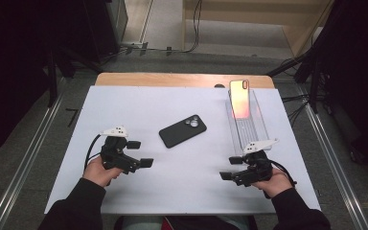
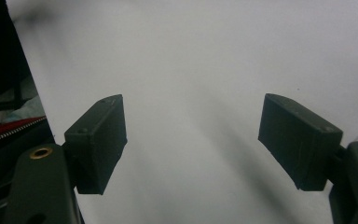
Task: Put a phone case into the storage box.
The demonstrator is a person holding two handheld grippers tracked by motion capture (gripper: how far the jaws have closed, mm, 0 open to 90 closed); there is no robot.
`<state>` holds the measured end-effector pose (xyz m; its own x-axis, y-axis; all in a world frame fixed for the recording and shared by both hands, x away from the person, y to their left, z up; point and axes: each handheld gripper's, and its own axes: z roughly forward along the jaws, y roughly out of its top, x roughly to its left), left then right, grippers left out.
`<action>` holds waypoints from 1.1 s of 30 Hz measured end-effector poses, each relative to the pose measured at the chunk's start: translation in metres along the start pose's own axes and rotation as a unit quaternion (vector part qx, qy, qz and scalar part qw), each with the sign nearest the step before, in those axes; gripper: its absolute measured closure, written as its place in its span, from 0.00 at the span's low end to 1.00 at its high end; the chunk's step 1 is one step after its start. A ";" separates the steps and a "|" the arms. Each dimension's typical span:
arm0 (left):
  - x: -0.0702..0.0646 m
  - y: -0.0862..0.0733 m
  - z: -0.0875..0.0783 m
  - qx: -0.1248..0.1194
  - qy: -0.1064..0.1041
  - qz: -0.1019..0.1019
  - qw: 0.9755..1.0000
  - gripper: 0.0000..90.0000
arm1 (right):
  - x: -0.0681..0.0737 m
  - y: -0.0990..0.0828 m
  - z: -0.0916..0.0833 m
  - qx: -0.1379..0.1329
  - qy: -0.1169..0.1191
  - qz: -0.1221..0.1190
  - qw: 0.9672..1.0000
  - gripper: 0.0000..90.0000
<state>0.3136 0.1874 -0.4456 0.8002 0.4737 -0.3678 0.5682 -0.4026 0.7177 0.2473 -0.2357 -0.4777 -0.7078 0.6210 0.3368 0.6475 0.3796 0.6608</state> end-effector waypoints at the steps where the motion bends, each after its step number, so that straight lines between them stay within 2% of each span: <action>1: 0.000 0.002 0.002 0.004 0.000 0.002 1.000 0.00 | 0.000 -0.001 -0.001 0.000 0.000 0.000 1.000 0.24; 6: 0.002 0.010 0.011 0.004 0.011 0.007 1.000 0.00 | -0.003 -0.003 -0.003 -0.002 -0.001 0.001 1.000 0.24; 9: 0.001 0.014 0.017 0.001 0.015 0.013 1.000 0.04 | -0.005 -0.002 -0.002 -0.004 0.000 0.001 1.000 0.24; 10: 0.001 0.016 0.018 0.006 0.018 0.014 1.000 0.04 | -0.005 -0.002 -0.002 -0.003 0.000 0.002 1.000 0.24; 16: 0.003 0.030 0.026 -0.003 0.015 0.021 1.000 0.04 | -0.006 -0.002 -0.001 -0.002 -0.001 -0.002 1.000 0.24; 20: 0.005 0.039 0.034 0.002 0.016 0.033 0.999 0.05 | -0.005 -0.002 -0.001 -0.001 0.000 -0.001 1.000 0.24; 22: 0.006 0.042 0.039 0.010 0.019 0.030 0.999 0.05 | -0.004 -0.002 -0.002 -0.002 0.002 -0.001 1.000 0.24; 24: 0.006 0.046 0.043 0.011 0.023 0.019 0.999 0.06 | -0.004 -0.002 -0.003 -0.006 0.003 -0.004 1.000 0.24; 33: 0.012 0.060 0.059 0.009 0.029 0.022 0.999 0.10 | -0.004 -0.003 -0.004 -0.007 0.002 -0.003 1.000 0.24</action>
<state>0.3685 0.1223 -0.4416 0.8124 0.4994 -0.3010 0.5362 -0.4371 0.7221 0.2468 -0.2421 -0.4781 -0.7130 0.6154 0.3359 0.6391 0.3734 0.6725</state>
